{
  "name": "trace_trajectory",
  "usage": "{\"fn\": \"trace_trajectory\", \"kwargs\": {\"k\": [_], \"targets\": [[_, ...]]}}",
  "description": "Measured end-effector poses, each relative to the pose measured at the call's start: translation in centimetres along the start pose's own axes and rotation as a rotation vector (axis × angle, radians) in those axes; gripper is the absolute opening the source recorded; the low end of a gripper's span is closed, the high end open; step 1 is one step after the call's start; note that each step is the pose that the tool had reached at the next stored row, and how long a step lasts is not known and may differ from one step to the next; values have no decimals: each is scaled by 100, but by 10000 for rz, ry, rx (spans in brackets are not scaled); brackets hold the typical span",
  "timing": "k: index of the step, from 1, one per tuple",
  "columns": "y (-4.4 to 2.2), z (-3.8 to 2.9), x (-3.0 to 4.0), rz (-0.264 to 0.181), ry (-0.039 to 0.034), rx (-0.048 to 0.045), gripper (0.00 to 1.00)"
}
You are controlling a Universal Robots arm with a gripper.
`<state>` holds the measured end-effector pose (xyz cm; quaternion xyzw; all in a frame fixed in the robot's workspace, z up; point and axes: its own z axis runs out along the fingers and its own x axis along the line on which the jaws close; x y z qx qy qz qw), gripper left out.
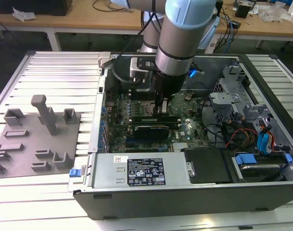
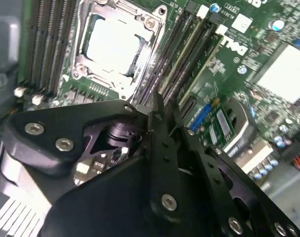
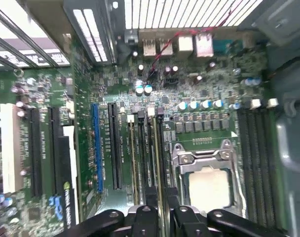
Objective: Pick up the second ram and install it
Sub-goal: 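Insert the second ram into the second slot, then press down the second ram until it locks into place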
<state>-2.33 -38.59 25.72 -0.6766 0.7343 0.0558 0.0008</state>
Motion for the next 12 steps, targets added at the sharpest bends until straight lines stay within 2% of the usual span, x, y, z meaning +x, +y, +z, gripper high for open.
{"fn": "trace_trajectory", "kwargs": {"k": [1,2,4,12], "targets": [[10,-110,-31,3,55,5,20],[15,-159,-45,4,75,6,13],[21,-227,-61,4,97,9,11],[19,-230,-61,5,104,7,11]]}}
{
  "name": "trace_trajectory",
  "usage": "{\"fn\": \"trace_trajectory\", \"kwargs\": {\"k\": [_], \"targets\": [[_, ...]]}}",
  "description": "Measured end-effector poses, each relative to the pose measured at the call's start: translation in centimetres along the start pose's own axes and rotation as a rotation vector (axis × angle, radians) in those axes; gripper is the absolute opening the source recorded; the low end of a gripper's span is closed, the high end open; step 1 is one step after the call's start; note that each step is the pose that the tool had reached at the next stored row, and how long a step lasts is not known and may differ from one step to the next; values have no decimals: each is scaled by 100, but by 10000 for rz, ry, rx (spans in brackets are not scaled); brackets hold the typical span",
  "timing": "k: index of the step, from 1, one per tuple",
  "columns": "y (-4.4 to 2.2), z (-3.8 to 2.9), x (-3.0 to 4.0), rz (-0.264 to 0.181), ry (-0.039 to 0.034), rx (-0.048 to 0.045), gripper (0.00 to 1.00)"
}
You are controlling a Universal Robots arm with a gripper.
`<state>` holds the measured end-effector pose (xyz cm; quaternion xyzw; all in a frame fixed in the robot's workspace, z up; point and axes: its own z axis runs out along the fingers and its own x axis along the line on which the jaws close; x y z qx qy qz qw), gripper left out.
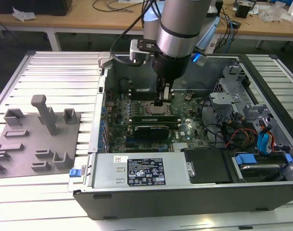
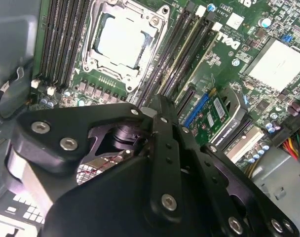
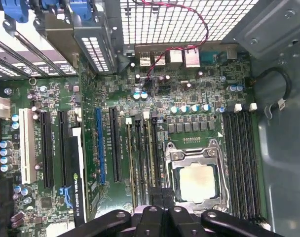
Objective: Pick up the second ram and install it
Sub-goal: 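Press down the second ram until it locks into place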
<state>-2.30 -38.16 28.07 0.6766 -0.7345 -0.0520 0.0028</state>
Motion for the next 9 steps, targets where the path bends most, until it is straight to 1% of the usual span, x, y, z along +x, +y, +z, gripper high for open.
{"fn": "trace_trajectory", "kwargs": {"k": [1,3,5,6,7,9], "targets": [[-64,19,-4,-7,1,-1,11],[-171,73,-9,-21,28,-13,11],[-287,141,-13,-22,32,-39,11],[-380,210,-15,-24,31,-52,11],[-448,274,-16,-27,33,-60,11],[-477,315,-15,-37,35,-65,11]]}}
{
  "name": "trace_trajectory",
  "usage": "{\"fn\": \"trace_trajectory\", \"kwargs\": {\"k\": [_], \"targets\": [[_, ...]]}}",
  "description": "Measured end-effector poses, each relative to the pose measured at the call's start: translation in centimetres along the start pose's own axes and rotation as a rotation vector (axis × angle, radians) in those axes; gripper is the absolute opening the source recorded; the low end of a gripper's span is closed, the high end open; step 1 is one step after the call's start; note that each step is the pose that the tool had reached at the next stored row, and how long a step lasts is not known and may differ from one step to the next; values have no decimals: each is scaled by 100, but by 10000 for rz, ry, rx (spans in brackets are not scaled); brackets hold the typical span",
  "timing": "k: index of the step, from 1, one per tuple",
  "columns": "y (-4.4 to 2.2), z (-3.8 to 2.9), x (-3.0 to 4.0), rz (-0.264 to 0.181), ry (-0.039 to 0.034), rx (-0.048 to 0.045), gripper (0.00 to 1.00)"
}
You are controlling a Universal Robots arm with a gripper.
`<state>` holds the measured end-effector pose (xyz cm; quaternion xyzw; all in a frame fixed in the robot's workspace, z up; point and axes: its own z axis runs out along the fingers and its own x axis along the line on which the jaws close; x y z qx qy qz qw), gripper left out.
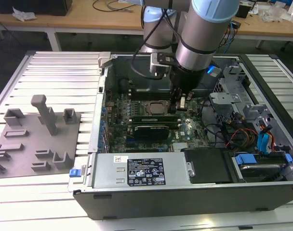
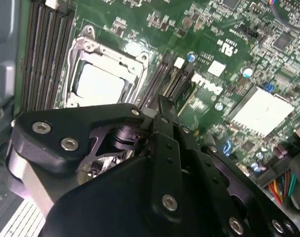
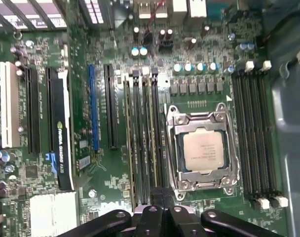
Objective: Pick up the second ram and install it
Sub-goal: 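Press down the second ram until it locks into place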
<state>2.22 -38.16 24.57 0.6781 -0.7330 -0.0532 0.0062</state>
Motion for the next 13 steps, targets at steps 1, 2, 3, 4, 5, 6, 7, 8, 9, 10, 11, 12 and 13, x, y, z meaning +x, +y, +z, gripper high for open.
{"fn": "trace_trajectory", "kwargs": {"k": [1,2,3,4,5,6,7,8,9,10,11,12,13], "targets": [[-21,37,1,-8,0,-3,11],[-34,68,2,-18,2,-4,11],[-39,101,4,-35,2,-5,11],[-42,134,6,-61,5,-8,11],[-45,153,8,-83,13,-10,11],[-45,160,8,-95,11,-10,11],[-46,166,9,-105,10,-10,11],[-46,169,11,-110,12,-11,11],[-47,171,15,-115,12,-12,11],[-47,172,18,-117,8,-11,11],[-47,171,18,-116,7,-12,11],[-46,156,16,-116,-6,-9,11],[-36,121,16,-118,5,5,11]]}}
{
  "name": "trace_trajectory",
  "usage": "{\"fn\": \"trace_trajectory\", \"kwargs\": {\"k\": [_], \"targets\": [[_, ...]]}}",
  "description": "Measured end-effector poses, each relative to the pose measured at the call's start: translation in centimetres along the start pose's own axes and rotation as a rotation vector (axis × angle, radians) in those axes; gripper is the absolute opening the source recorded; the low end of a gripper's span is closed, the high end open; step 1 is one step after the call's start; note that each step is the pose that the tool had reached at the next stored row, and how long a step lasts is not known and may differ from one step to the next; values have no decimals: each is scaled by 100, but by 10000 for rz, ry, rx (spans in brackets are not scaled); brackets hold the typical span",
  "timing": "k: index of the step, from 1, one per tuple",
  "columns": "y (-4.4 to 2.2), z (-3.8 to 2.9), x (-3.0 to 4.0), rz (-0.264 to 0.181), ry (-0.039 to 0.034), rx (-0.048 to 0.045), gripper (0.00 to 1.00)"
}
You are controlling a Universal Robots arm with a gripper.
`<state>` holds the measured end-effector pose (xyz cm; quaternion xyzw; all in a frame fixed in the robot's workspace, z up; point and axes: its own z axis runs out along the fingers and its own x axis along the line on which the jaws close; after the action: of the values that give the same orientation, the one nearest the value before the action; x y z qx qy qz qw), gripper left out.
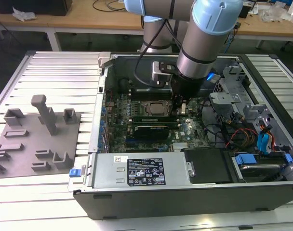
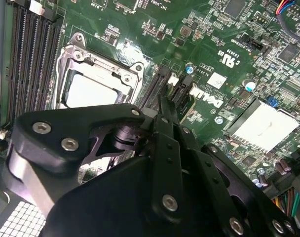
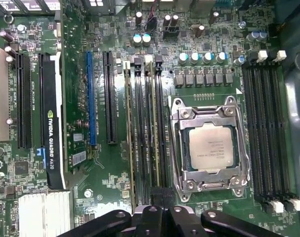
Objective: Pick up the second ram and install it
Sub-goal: 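Press down the second ram until it locks into place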
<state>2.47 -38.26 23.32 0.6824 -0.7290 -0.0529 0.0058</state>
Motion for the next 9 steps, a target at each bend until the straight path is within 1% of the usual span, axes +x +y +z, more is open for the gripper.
{"fn": "trace_trajectory", "kwargs": {"k": [2,3,4,5,7,9], "targets": [[50,-10,2,-4,-4,41,11],[88,-8,5,-4,-3,59,11],[155,-3,10,-6,-3,77,11],[256,6,17,-6,-5,99,11],[341,12,23,-7,-5,113,11],[545,30,36,-11,-9,149,11]]}}
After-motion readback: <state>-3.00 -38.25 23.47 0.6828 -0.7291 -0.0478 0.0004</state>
